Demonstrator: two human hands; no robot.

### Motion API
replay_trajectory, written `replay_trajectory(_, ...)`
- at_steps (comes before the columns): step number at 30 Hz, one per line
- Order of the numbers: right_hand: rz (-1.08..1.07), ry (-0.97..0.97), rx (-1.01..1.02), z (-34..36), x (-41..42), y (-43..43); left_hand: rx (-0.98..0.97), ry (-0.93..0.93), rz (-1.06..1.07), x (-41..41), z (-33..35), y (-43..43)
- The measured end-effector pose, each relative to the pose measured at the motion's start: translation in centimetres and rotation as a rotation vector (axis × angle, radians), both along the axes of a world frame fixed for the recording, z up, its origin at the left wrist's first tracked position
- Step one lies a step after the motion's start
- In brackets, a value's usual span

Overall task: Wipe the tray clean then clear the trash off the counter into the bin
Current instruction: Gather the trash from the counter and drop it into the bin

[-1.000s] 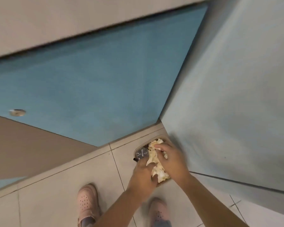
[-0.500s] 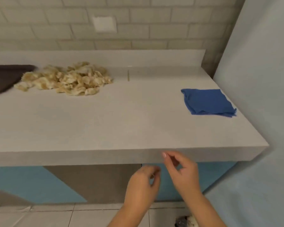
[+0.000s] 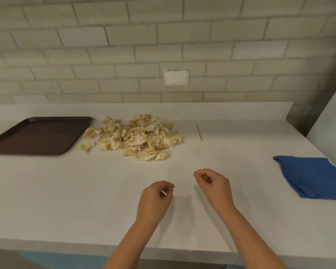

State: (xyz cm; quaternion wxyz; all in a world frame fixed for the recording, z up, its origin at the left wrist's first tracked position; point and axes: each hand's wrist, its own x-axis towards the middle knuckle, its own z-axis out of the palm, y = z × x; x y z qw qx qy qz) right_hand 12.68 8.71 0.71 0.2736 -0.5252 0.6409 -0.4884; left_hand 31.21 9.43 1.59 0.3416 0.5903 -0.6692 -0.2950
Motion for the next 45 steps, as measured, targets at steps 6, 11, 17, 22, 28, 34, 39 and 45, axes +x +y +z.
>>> replay_trajectory(6,-0.036,0.246,0.048,0.4,-1.2,-10.7,0.014,0.003,0.124,3.0,0.2,-7.9)
replay_trajectory(11,-0.155,0.465,0.181,-0.6,-3.9,-21.1,-0.019,-0.223,0.324,6.3,-1.5,-13.2)
replay_trajectory(17,-0.184,0.640,0.470,-1.7,-4.6,-27.1,0.040,-0.263,0.421,9.0,-3.1,-17.5)
replay_trajectory(22,-0.067,0.766,0.622,-1.3,-4.0,-29.2,-0.047,-0.217,0.474,10.5,-2.9,-20.9)
replay_trajectory(28,-0.071,0.858,0.635,-2.5,-2.6,-29.9,-0.217,-0.205,0.445,12.5,-1.1,-27.4)
replay_trajectory(34,-0.097,0.545,0.482,-1.8,-0.9,-27.8,-0.238,-0.671,0.200,13.9,0.0,-36.9)
replay_trajectory(39,0.261,0.272,0.317,1.1,6.6,-26.2,0.020,-1.087,0.001,13.1,-0.8,-41.5)
replay_trajectory(45,0.225,0.700,0.299,0.8,12.6,-31.9,-0.127,-0.482,0.142,14.5,0.2,-41.4)
